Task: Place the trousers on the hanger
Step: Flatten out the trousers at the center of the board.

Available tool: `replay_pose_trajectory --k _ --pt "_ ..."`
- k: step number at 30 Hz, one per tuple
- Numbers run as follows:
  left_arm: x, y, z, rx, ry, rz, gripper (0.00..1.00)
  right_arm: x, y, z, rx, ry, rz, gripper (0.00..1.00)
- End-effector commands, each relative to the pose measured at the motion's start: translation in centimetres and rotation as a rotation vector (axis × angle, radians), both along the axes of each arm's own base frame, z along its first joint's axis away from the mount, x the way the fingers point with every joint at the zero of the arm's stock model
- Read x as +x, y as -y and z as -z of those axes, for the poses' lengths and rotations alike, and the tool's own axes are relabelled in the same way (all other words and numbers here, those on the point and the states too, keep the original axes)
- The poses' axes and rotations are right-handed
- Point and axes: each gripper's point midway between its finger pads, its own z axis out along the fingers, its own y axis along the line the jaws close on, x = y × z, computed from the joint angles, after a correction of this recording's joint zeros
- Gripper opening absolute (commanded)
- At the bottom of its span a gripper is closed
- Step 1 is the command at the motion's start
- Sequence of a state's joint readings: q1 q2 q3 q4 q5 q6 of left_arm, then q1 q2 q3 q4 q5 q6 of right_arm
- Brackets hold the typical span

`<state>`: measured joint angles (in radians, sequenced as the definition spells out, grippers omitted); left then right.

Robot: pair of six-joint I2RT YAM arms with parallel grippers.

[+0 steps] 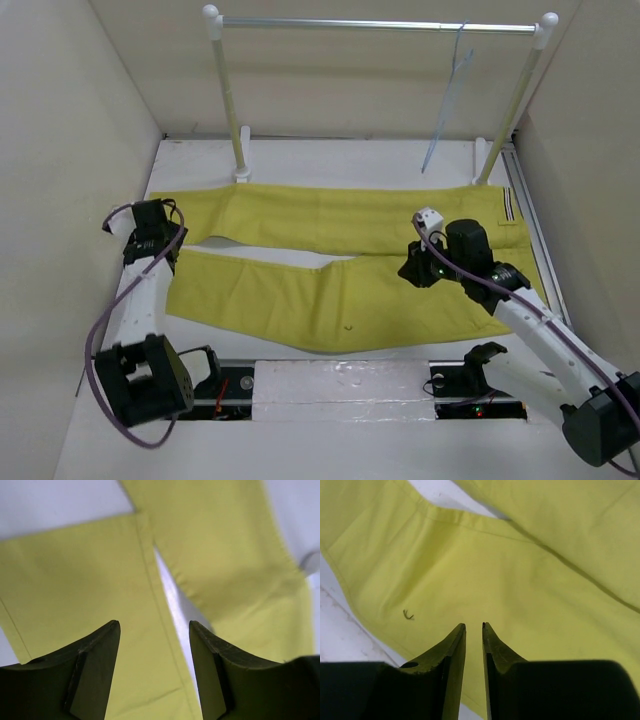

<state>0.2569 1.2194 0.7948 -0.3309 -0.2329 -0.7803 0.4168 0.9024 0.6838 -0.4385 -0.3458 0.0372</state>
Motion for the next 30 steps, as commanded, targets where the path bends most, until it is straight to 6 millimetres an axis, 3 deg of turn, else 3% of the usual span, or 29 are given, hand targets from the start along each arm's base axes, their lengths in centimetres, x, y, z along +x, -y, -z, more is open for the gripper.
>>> replay_pose_trajectory --k 1,2,3,4,6,7,12,17,23,30 --pt "-2.8 -3.1 -3.8 0.082 0.046 -0.139 0.53 -1.8 -1.4 -2.1 0.01 0.046 -0.137 0.27" --pt "-2.7 -3.1 -3.5 0.078 0.036 -0.14 0.53 -1.9 -1.5 -2.1 0.016 0.044 -0.144 0.27" --pt "-3.5 -3.0 -1.9 0.016 -0.003 -0.142 0.52 -2.3 -1.8 -2.2 0.021 0.046 -0.164 0.28" --pt "-5.2 -5.2 -0.8 -0.021 -0.033 -0.236 0.5 -2.5 -1.8 -2.1 0.019 0.051 -0.177 0.29" --pt "-6.8 -6.4 1.4 -0.107 -0.069 -0.29 0.49 -3.0 -2.2 -2.0 0.026 0.052 -0.209 0.29" --pt "-8.4 -8.1 2.0 -0.131 -0.079 -0.36 0.48 -3.2 -2.2 -1.9 0.022 0.052 -0.228 0.29" --pt "-9.9 -10.3 2.5 -0.081 -0.117 -0.436 0.48 -4.1 -2.5 -1.9 0.024 0.051 -0.285 0.3" --pt "-10.0 -10.0 4.0 -0.088 -0.125 -0.419 0.47 -4.8 -2.5 -1.6 0.014 0.039 -0.306 0.3" --pt "-12.0 -9.2 6.9 -0.088 -0.224 -0.42 0.42 -4.5 -2.4 -1.6 0.009 0.037 -0.292 0.3" --pt "-12.0 -8.1 8.0 -0.142 -0.218 -0.42 0.42 -3.7 -2.7 -2.5 0.01 0.06 -0.285 0.3"
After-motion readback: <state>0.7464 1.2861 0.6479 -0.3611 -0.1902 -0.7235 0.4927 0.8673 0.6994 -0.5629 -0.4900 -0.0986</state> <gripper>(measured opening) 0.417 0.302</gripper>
